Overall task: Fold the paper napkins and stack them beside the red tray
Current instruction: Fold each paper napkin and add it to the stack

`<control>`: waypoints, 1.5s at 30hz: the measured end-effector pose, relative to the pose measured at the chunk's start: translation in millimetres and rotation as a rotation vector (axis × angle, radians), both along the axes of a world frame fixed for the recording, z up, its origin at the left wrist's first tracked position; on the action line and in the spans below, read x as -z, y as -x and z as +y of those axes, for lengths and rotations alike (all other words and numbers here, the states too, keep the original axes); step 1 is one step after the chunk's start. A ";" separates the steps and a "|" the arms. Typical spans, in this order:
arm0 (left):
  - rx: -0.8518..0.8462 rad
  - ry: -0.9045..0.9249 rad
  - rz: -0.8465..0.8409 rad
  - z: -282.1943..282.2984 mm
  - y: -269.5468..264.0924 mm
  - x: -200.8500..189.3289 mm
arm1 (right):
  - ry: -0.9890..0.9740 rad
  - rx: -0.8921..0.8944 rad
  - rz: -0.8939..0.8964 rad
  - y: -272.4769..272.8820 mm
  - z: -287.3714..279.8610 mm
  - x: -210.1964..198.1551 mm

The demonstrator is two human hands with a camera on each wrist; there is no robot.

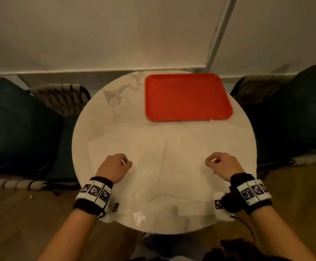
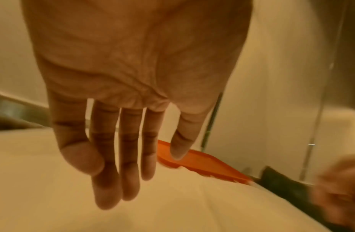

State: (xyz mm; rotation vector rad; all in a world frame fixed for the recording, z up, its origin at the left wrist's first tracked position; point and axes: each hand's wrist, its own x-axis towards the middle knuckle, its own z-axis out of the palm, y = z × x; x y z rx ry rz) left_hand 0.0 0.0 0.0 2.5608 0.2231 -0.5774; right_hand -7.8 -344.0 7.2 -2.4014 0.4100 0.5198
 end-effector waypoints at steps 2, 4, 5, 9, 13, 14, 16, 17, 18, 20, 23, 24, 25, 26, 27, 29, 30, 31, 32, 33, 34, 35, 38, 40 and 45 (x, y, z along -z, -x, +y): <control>0.074 0.060 0.018 -26.4 -8.8 7.4 | -0.032 -0.012 0.048 -7.6 21.9 13.8; 0.163 0.114 0.040 -58.4 -15.5 12.2 | 0.044 -0.051 0.094 -11.6 38.2 27.8; 0.187 0.157 0.050 -73.0 -18.6 16.9 | 0.082 -0.028 0.107 -13.1 38.6 35.3; 0.216 0.293 0.135 -122.8 -29.3 29.9 | 0.150 0.029 0.177 -14.7 23.0 57.3; 0.214 0.265 0.128 -152.1 -43.0 42.6 | 0.164 -0.009 0.135 -10.5 13.6 69.9; 0.207 0.267 0.126 -157.3 -46.2 44.6 | 0.166 -0.016 0.115 -8.8 11.6 71.9; 0.159 0.309 0.120 -166.7 -51.6 47.3 | 0.161 -0.024 0.077 -5.6 7.6 76.1; 0.127 0.337 0.107 -170.2 -53.0 47.4 | 0.151 -0.025 0.057 -3.8 6.3 77.9; 0.106 0.361 0.090 -175.6 -55.3 47.4 | 0.137 -0.025 0.040 -2.7 2.5 79.7; 0.093 0.418 0.051 -183.1 -58.2 46.6 | 0.103 -0.030 0.009 -0.4 -2.7 81.5; 0.126 0.503 0.005 -196.9 -61.3 42.1 | 0.041 -0.032 -0.013 0.6 -12.5 81.0; 0.156 0.520 -0.010 -201.3 -62.2 40.3 | 0.019 -0.033 -0.021 0.6 -16.2 80.3; 0.198 0.521 -0.022 -204.9 -63.3 38.5 | -0.008 -0.030 -0.030 0.1 -20.0 78.3; 0.245 0.506 -0.027 -207.5 -64.7 35.7 | -0.036 -0.025 -0.043 -0.9 -24.1 74.8; 0.286 0.488 -0.032 -208.7 -66.4 32.6 | -0.064 -0.013 -0.062 -2.5 -28.6 70.4; 0.323 0.502 -0.044 -207.5 -70.3 24.5 | -0.124 0.034 -0.114 -7.8 -38.6 58.4; 0.320 0.526 -0.049 -205.4 -71.5 18.9 | -0.152 0.063 -0.141 -11.6 -43.0 51.5; 0.309 0.550 -0.061 -202.3 -72.4 12.5 | -0.180 0.095 -0.159 -16.4 -46.8 45.0; 0.293 0.580 -0.076 -198.0 -73.7 5.0 | -0.212 0.126 -0.165 -22.6 -49.5 38.4; 0.272 0.630 -0.090 -192.9 -74.9 -4.2 | -0.247 0.154 -0.165 -30.0 -50.6 33.2; 0.252 0.701 -0.108 -187.2 -75.6 -14.6 | -0.283 0.175 -0.158 -38.0 -50.6 28.7; 0.240 0.778 -0.134 -180.8 -76.0 -26.1 | -0.325 0.190 -0.146 -45.6 -49.4 25.8; 0.220 0.972 -0.194 -157.6 -74.9 -61.7 | -0.496 0.243 -0.135 -64.6 -34.9 19.8; 0.147 1.017 -0.216 -136.4 -78.7 -75.5 | -0.618 0.263 -0.145 -75.8 -19.0 17.3; -0.114 0.852 -0.205 -70.0 -97.2 -66.3 | -0.904 0.319 -0.073 -100.1 35.3 10.9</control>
